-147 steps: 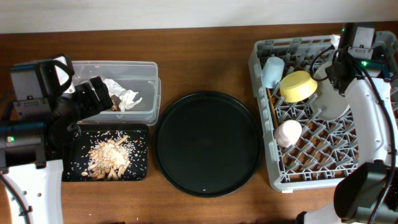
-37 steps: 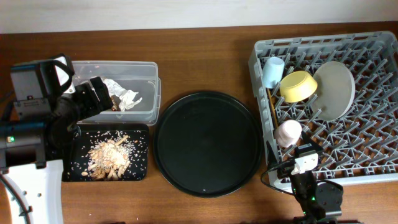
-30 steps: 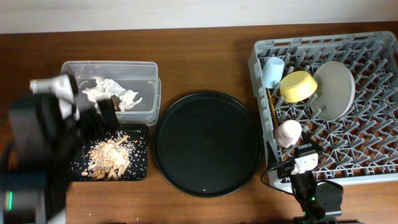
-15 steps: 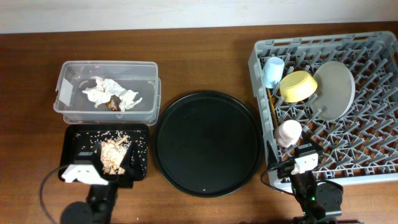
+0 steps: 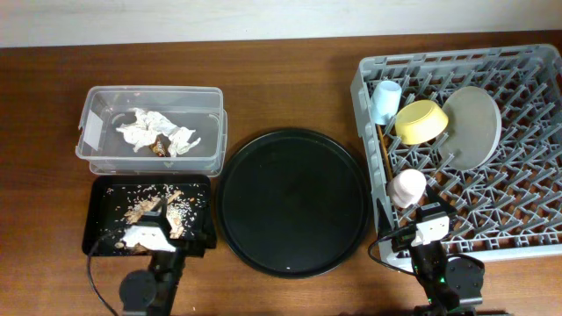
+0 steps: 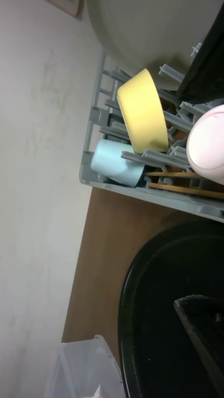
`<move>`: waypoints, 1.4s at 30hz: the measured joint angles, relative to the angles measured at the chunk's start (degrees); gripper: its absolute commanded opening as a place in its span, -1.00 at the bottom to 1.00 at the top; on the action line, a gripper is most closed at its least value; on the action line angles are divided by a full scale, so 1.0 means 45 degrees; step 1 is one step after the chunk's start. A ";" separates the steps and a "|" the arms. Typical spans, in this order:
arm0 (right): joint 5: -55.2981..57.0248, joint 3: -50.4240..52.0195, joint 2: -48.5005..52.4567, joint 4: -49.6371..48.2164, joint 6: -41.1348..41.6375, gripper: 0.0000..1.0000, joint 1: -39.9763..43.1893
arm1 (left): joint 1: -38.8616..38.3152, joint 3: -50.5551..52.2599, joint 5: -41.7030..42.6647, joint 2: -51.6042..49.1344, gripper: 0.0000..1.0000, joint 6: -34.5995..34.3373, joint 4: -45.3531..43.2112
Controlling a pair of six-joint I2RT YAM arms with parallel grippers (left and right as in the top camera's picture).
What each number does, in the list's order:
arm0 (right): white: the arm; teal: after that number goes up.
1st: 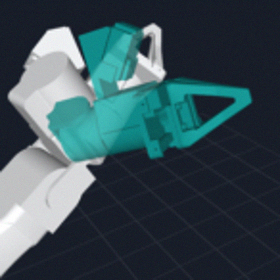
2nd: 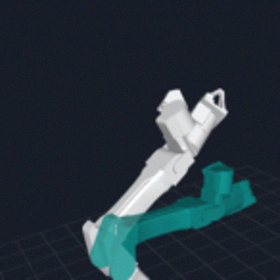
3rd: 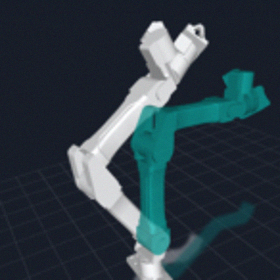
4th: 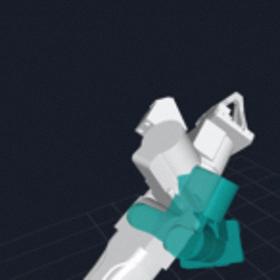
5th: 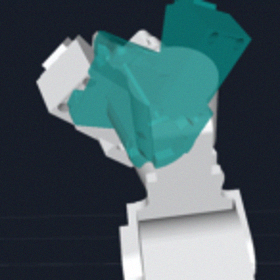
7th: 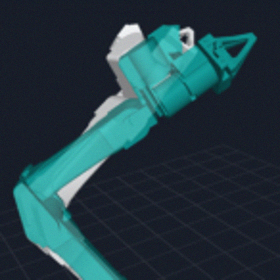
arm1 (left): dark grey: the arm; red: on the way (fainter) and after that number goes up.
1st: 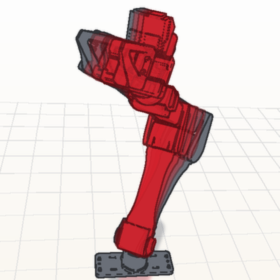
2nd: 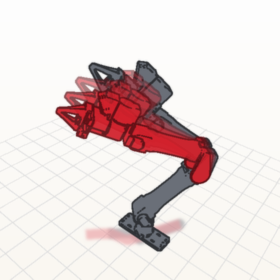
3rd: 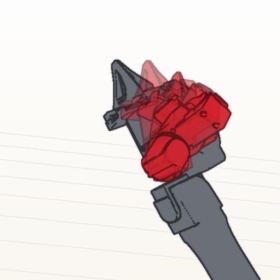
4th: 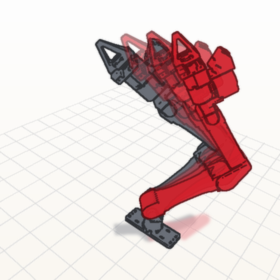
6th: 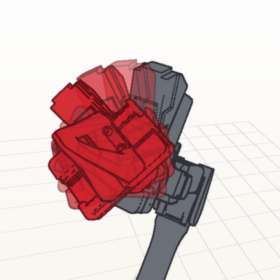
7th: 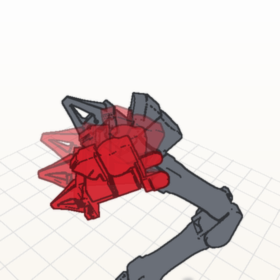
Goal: Sort waste into correct bins and load items into the dishwasher rack
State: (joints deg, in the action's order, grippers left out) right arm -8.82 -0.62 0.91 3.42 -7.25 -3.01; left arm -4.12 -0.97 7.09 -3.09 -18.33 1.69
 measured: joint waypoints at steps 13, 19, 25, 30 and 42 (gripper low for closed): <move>0.0000 0.0000 0.0000 0.0000 0.0000 0.97 0.0000 | 0.0000 0.0058 -0.0010 0.0500 0.98 0.4012 0.0452; 0.0000 0.0000 0.0000 0.0000 -0.0010 0.97 0.0000 | 0.0000 0.0058 -0.0010 0.0500 0.98 0.4274 0.0452; -0.0005 0.0000 0.0000 0.0000 0.0000 0.97 0.0000 | 0.0000 0.0058 -0.0010 0.0500 0.98 0.4323 0.0457; 0.0000 0.0000 0.0000 0.0005 -0.0005 0.97 0.0000 | 0.0000 0.0058 -0.0010 0.0500 0.98 0.4323 0.0452; 0.0000 0.0000 0.0000 0.0000 -0.0005 0.97 0.0000 | 0.0000 0.0058 -0.0010 0.0500 0.98 0.4323 0.0452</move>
State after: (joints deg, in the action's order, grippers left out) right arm -8.82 -0.62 0.91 3.42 -7.27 -3.01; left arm -4.12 -0.71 7.05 -0.84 1.13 3.73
